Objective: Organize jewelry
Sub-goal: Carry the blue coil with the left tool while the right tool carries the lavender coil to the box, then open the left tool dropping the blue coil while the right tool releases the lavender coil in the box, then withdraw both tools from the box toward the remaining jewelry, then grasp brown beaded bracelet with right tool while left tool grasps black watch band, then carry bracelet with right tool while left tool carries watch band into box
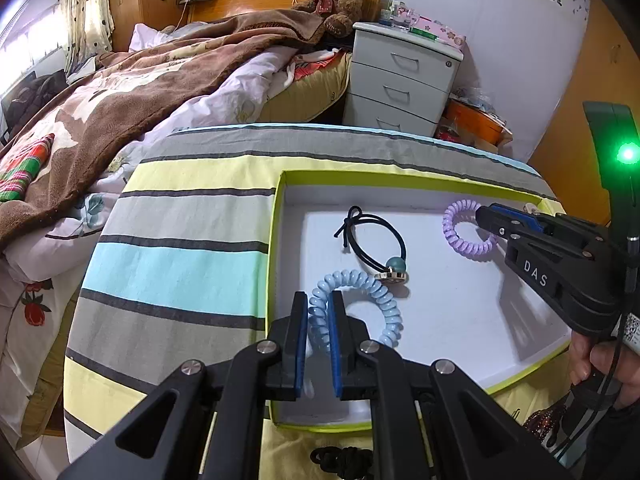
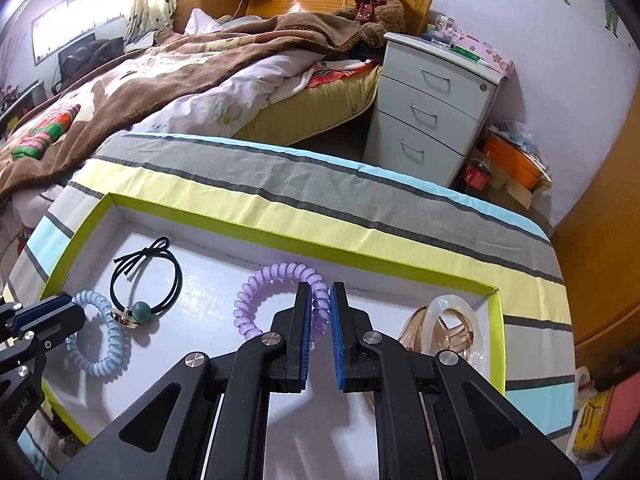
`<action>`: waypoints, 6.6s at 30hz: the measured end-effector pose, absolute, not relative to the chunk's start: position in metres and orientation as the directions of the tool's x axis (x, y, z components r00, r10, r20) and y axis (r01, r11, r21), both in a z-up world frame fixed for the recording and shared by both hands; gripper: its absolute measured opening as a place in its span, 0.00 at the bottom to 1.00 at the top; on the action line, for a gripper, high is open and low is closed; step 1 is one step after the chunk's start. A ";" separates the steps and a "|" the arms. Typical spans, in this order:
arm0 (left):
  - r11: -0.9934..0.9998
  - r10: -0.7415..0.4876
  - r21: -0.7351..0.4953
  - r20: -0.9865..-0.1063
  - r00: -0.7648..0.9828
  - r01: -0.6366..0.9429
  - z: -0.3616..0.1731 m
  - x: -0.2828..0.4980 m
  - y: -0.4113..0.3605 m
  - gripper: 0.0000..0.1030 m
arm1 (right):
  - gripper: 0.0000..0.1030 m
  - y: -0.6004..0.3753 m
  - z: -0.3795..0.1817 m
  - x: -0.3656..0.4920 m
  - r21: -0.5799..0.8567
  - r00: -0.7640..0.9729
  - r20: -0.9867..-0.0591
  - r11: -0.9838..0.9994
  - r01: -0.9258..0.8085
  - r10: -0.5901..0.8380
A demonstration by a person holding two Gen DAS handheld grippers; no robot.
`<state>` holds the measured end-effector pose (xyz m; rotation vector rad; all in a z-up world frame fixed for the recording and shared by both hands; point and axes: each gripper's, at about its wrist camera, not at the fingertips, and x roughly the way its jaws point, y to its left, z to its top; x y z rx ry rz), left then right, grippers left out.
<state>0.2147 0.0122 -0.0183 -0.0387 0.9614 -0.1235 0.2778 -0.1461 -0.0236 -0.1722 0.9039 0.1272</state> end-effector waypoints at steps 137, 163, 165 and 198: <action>0.944 -0.211 -0.023 -0.809 0.549 0.330 -0.029 0.069 -0.025 0.54 | 0.17 -0.214 -0.011 0.057 0.158 0.725 -0.666 0.983 -0.092 0.175; 0.936 -0.261 -0.066 -0.787 0.558 0.345 -0.017 0.060 -0.025 0.12 | 0.17 -0.212 -0.005 0.053 0.155 0.735 -0.655 0.983 -0.095 0.174; 0.938 -0.264 -0.072 -0.783 0.563 0.340 -0.014 0.060 -0.023 0.12 | 0.17 -0.211 -0.002 0.051 0.155 0.738 -0.651 0.983 -0.096 0.174; 0.951 -0.277 -0.114 -0.732 0.623 0.289 0.041 0.112 -0.006 0.12 | 0.17 -0.213 0.047 0.090 0.158 0.775 -0.606 0.982 -0.108 0.183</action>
